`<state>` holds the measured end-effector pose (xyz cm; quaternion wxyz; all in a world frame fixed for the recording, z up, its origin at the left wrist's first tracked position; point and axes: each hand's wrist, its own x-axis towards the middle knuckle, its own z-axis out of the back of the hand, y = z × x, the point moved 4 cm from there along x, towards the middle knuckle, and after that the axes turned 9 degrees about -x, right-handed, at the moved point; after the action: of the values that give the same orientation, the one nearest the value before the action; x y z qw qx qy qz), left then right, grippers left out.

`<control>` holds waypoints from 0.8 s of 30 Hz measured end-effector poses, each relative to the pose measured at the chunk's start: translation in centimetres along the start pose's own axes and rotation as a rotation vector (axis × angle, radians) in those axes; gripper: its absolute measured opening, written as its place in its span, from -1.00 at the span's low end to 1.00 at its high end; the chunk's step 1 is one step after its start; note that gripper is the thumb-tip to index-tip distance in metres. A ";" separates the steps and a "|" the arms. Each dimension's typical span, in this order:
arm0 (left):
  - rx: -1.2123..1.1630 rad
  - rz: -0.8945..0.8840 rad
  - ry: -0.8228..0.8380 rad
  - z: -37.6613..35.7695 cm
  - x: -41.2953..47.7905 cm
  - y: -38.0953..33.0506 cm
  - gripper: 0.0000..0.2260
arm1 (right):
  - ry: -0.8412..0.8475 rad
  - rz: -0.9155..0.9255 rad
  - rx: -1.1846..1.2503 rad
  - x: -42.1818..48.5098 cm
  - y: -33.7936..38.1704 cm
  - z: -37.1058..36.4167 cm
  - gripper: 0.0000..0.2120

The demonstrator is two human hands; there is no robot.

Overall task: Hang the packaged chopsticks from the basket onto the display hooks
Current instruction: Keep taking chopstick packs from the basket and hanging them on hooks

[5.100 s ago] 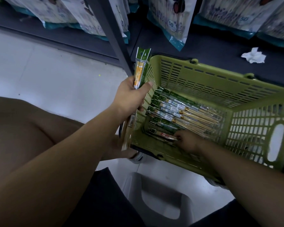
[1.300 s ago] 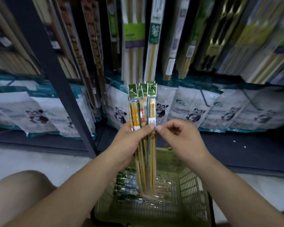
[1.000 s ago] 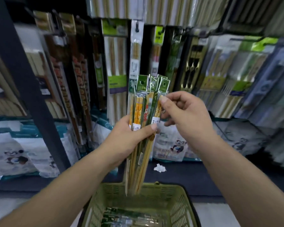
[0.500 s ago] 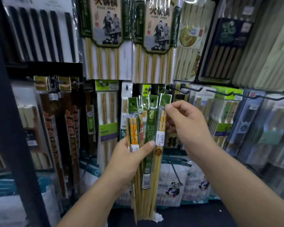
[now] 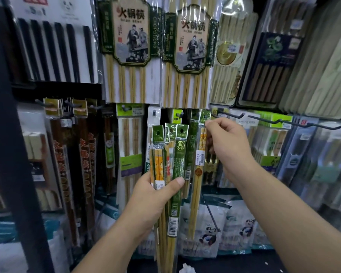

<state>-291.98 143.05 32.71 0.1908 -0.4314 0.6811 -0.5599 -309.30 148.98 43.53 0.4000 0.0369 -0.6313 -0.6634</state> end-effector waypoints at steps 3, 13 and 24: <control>0.018 0.000 0.002 0.0 -0.1 -0.1 -0.74 | -0.014 -0.013 0.007 0.2 -0.4 -0.1 -0.77; 0.001 -0.010 -0.019 0.4 0.0 -0.1 -0.75 | -0.071 0.013 -0.130 2.3 -2.0 -1.9 -0.74; 0.027 -0.060 -0.002 0.2 0.0 -0.3 -0.71 | -0.068 -0.047 -0.074 -0.2 -2.7 -1.8 -0.75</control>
<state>-291.73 142.87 32.88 0.1806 -0.4497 0.6599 -0.5742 -309.45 147.36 40.73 0.3637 0.0142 -0.6188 -0.6962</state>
